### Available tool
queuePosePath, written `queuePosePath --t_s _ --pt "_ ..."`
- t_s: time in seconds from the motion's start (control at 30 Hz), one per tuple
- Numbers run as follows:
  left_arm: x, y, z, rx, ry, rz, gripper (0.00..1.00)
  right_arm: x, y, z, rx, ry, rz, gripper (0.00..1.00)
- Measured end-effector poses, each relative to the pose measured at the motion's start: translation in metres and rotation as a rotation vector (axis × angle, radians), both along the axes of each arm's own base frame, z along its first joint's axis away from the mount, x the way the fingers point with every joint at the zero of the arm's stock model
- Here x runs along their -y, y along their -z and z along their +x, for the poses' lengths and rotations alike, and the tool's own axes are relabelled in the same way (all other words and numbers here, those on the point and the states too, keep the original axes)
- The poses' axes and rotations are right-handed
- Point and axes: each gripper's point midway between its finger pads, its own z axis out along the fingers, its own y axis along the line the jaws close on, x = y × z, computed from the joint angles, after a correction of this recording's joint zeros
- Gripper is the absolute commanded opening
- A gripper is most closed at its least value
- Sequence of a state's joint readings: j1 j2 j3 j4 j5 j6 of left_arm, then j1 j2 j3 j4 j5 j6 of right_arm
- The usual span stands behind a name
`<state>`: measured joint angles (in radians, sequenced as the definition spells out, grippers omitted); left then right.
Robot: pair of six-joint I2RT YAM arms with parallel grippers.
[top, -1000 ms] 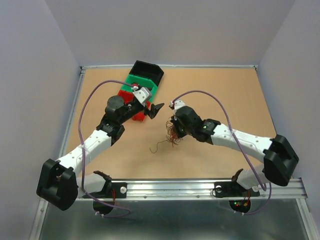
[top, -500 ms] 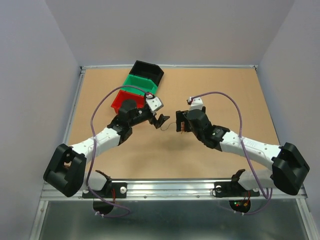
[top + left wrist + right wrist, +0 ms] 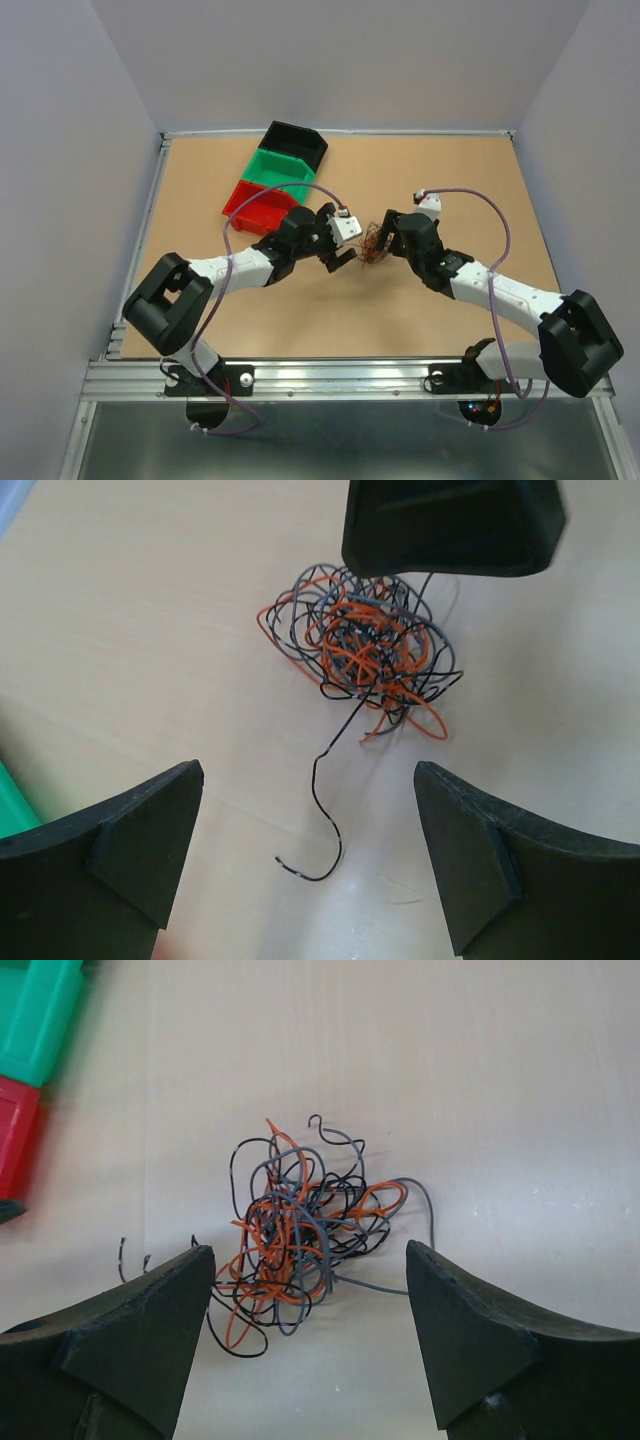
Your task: Untangle the cables
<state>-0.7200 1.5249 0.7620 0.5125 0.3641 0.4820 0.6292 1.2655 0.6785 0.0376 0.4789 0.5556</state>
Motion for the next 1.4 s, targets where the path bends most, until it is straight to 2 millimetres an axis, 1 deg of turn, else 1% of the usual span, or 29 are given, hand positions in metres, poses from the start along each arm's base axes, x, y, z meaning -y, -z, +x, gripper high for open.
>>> queuePosePath --t_s 0.1,0.17,0.27,0.33,0.47,0.5,0.53,0.57,0.6,0.63,0.67,0.7,0.73,0.77,0.8,0.9,0.93,1.03,1.1,1.2,1.23,1.27,1.3,1.33,1.37,1.4 --pt "0.002 0.016 0.011 -0.021 -0.040 0.044 0.97 -0.005 -0.002 0.001 0.004 -0.003 0.035 0.82" --pt "0.004 0.026 0.023 -0.033 -0.077 0.073 0.93 -0.008 -0.004 0.003 0.017 0.000 0.055 0.81" --pt "0.006 0.036 0.036 -0.045 -0.116 0.102 0.87 -0.011 0.000 0.006 0.019 0.002 0.079 0.80" --pt "0.007 0.041 0.043 -0.053 -0.131 0.116 0.82 -0.014 0.007 0.008 0.007 -0.003 0.082 0.77" --pt "0.007 0.048 0.044 -0.067 -0.138 0.135 0.76 -0.019 0.027 0.010 -0.037 -0.013 0.081 0.72" --pt "0.006 0.049 0.044 -0.071 -0.138 0.140 0.71 -0.020 0.032 0.011 -0.048 -0.015 0.079 0.68" --pt "0.007 0.050 0.043 -0.074 -0.136 0.145 0.68 -0.020 0.037 0.011 -0.059 -0.015 0.076 0.67" --pt "0.007 0.050 0.043 -0.075 -0.133 0.147 0.64 -0.021 0.043 0.011 -0.073 -0.014 0.075 0.65" --pt "0.008 0.051 0.043 -0.081 -0.126 0.152 0.50 -0.022 0.046 0.011 -0.079 -0.015 0.077 0.60" --pt "0.009 0.052 0.043 -0.085 -0.121 0.155 0.44 -0.023 0.049 0.012 -0.083 -0.011 0.084 0.57" --pt "0.011 0.053 0.043 -0.088 -0.111 0.159 0.35 -0.023 0.050 0.013 -0.083 -0.009 0.090 0.53" --pt "0.012 0.055 0.043 -0.094 -0.107 0.162 0.26 -0.023 0.051 0.013 -0.083 -0.006 0.103 0.48" --pt "0.013 0.057 0.043 -0.098 -0.095 0.169 0.13 -0.022 0.052 0.013 -0.081 -0.002 0.110 0.36" --pt "0.014 0.059 0.042 -0.106 -0.087 0.172 0.07 -0.023 0.052 0.014 -0.077 0.001 0.123 0.30" --pt "0.015 0.061 0.040 -0.113 -0.077 0.181 0.00 -0.023 0.052 0.014 -0.076 0.004 0.133 0.18" --pt "0.015 0.066 0.034 -0.135 -0.052 0.191 0.00 -0.023 0.053 0.018 -0.074 0.013 0.155 0.02" --pt "0.015 0.066 0.033 -0.138 -0.049 0.192 0.00 -0.023 0.053 0.018 -0.074 0.017 0.160 0.01" --pt "0.015 0.065 0.031 -0.146 -0.038 0.191 0.00 -0.020 0.051 0.019 -0.064 0.035 0.174 0.00" --pt "0.012 0.061 0.031 -0.147 -0.040 0.182 0.00 -0.009 0.051 0.015 -0.054 0.066 0.177 0.01" --pt "0.008 0.040 0.032 -0.132 -0.037 0.139 0.00 0.008 0.041 0.011 -0.019 0.115 0.192 0.00" --pt "0.006 0.030 0.034 -0.120 -0.040 0.121 0.00 0.014 0.034 0.009 0.005 0.136 0.205 0.01" --pt "0.005 0.021 0.036 -0.106 -0.042 0.102 0.05 0.018 0.030 0.009 0.020 0.148 0.213 0.01" --pt "0.005 0.013 0.037 -0.093 -0.043 0.088 0.17 0.021 0.025 0.009 0.034 0.158 0.219 0.01" --pt "0.004 0.009 0.039 -0.085 -0.045 0.079 0.45 0.023 0.021 0.009 0.045 0.164 0.224 0.01" --pt "0.003 0.004 0.041 -0.074 -0.045 0.070 0.52 0.023 0.017 0.010 0.058 0.166 0.232 0.01" --pt "0.004 0.004 0.041 -0.075 -0.040 0.065 0.60 0.023 0.015 0.010 0.061 0.165 0.235 0.01"
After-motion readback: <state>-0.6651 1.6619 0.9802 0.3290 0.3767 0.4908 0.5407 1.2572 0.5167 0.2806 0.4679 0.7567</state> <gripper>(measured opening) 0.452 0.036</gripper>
